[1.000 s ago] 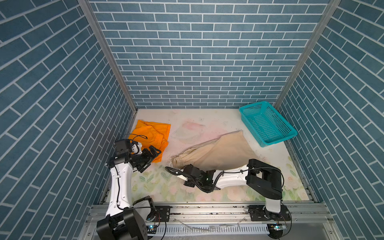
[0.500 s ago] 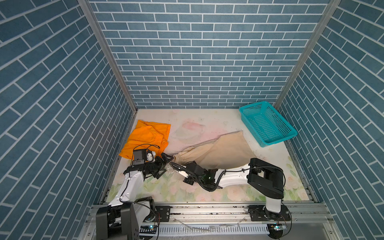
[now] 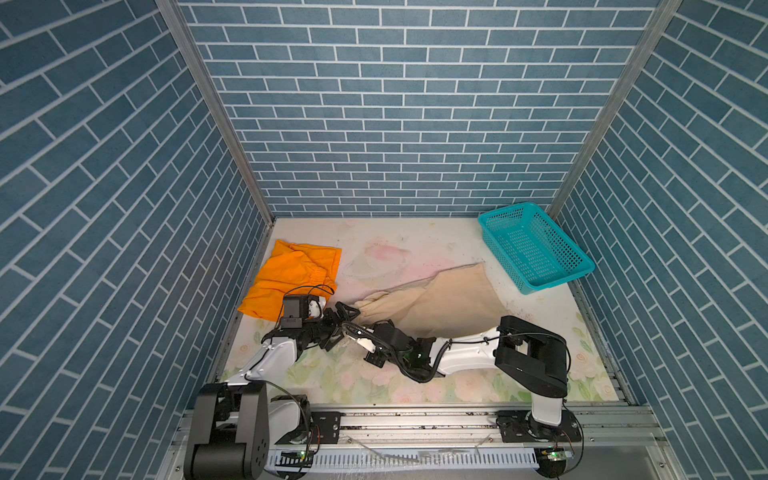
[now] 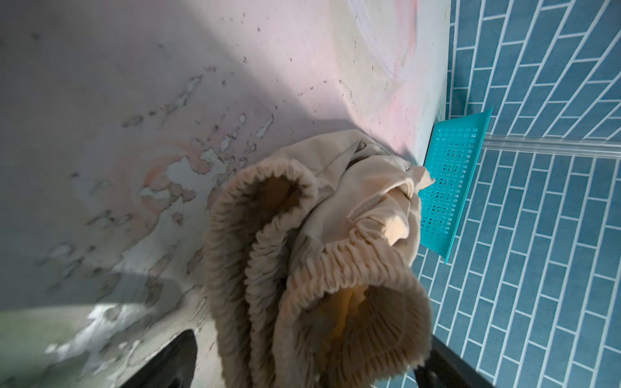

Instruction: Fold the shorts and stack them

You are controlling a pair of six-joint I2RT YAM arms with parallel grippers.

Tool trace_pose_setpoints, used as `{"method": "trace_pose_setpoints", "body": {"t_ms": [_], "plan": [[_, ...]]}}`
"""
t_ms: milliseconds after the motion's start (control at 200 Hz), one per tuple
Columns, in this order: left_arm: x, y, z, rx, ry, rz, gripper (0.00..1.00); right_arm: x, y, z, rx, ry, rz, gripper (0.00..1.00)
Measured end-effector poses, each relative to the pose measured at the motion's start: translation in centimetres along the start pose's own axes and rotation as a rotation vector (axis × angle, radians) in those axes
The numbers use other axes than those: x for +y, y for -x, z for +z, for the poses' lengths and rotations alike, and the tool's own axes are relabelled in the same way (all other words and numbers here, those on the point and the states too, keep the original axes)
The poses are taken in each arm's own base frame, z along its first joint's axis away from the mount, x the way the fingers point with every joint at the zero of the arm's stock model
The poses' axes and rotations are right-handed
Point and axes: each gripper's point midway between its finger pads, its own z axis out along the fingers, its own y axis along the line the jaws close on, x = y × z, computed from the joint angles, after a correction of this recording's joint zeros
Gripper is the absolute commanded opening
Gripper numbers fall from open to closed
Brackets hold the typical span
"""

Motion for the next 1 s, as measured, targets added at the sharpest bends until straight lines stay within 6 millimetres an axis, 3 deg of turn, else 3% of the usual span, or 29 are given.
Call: {"method": "trace_pose_setpoints", "body": {"t_ms": [280,345,385,520,675,825,925,1000], "plan": [[-0.1,0.4,1.5,0.039,0.051,0.072,0.16,0.1,0.2,0.0,-0.009,0.005,0.009,0.0],[-0.6,0.5,1.4,0.046,0.056,0.102,0.0,0.0,0.3,0.0,-0.011,0.01,0.011,0.15],[-0.8,0.5,1.3,0.05,0.067,0.114,0.0,0.1,0.3,0.0,-0.014,0.016,0.012,0.31],[-1.4,0.9,0.0,0.061,0.148,0.155,0.0,0.7,1.4,-0.4,-0.025,0.063,0.033,0.55],[-3.4,1.6,-2.9,0.073,0.222,0.202,0.0,0.1,4.4,-3.1,-0.073,0.121,0.109,0.66],[-4.2,2.7,-7.4,0.047,0.311,0.203,0.0,-4.4,6.9,-8.2,-0.149,0.105,0.249,0.7],[-4.6,3.0,-10.4,0.021,0.373,0.187,0.0,-7.8,5.8,-11.2,-0.15,0.057,0.348,0.7],[-5.0,2.6,-11.9,0.03,0.415,0.188,0.0,-10.2,3.5,-12.9,-0.115,0.003,0.424,0.73]]}}
